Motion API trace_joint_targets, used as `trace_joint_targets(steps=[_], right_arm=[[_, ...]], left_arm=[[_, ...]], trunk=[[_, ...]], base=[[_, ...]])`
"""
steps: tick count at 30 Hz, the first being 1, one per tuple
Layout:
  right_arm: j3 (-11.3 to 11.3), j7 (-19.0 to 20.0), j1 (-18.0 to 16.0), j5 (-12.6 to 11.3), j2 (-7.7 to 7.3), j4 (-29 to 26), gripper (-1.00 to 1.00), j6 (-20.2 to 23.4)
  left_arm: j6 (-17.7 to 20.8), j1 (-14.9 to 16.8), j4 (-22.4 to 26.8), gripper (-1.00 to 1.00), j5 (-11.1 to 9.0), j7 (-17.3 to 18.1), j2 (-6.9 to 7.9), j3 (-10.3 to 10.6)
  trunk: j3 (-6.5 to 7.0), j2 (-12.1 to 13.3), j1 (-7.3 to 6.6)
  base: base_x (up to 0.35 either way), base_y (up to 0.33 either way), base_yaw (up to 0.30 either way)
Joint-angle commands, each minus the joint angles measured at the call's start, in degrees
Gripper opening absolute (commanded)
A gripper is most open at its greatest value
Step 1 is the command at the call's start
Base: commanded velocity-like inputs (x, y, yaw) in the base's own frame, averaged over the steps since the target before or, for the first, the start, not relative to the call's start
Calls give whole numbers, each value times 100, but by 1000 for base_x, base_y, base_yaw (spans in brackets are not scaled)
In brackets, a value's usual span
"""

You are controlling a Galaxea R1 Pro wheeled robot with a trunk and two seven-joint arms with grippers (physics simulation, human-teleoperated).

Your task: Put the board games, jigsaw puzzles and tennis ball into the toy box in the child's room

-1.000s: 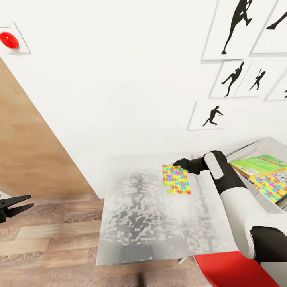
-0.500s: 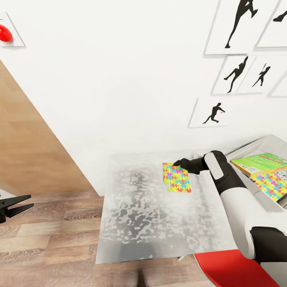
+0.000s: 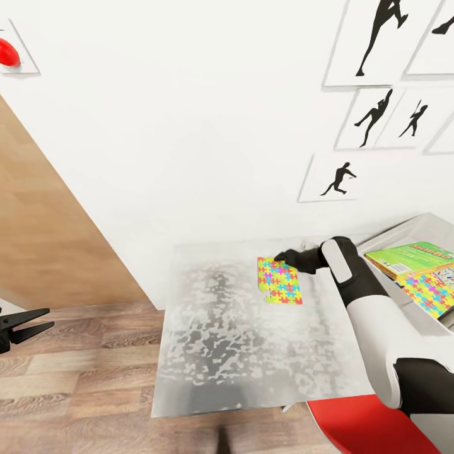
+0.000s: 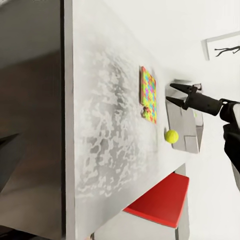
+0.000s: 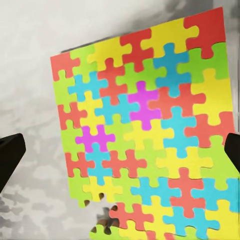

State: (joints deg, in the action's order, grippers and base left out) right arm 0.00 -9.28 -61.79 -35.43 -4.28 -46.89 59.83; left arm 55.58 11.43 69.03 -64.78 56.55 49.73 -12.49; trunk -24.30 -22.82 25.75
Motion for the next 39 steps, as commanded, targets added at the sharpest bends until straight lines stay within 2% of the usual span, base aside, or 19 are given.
trace_joint_targets(steps=[1, 5, 29, 39], right_arm=[[0, -66, -11, -62, -1, 18, 100, 17], [0, -107, -30, -61, -11, 26, 100, 17], [-9, -925, -52, -61, -55, 39, 100, 17], [-9, -926, -60, -69, -37, 47, 100, 17]], left_arm=[[23, 4, 0, 100, -4, 13, 2, 0], [23, 5, -1, 100, -2, 12, 2, 0], [23, 3, -1, 100, 0, 6, 1, 0], [23, 3, -3, 100, 0, 6, 1, 0]], trunk=[[-9, -10, 3], [-9, -10, 3], [-9, -10, 3], [-9, -10, 3]], base=[[0, 0, 0], [0, 0, 0], [0, 0, 0], [0, 0, 0]])
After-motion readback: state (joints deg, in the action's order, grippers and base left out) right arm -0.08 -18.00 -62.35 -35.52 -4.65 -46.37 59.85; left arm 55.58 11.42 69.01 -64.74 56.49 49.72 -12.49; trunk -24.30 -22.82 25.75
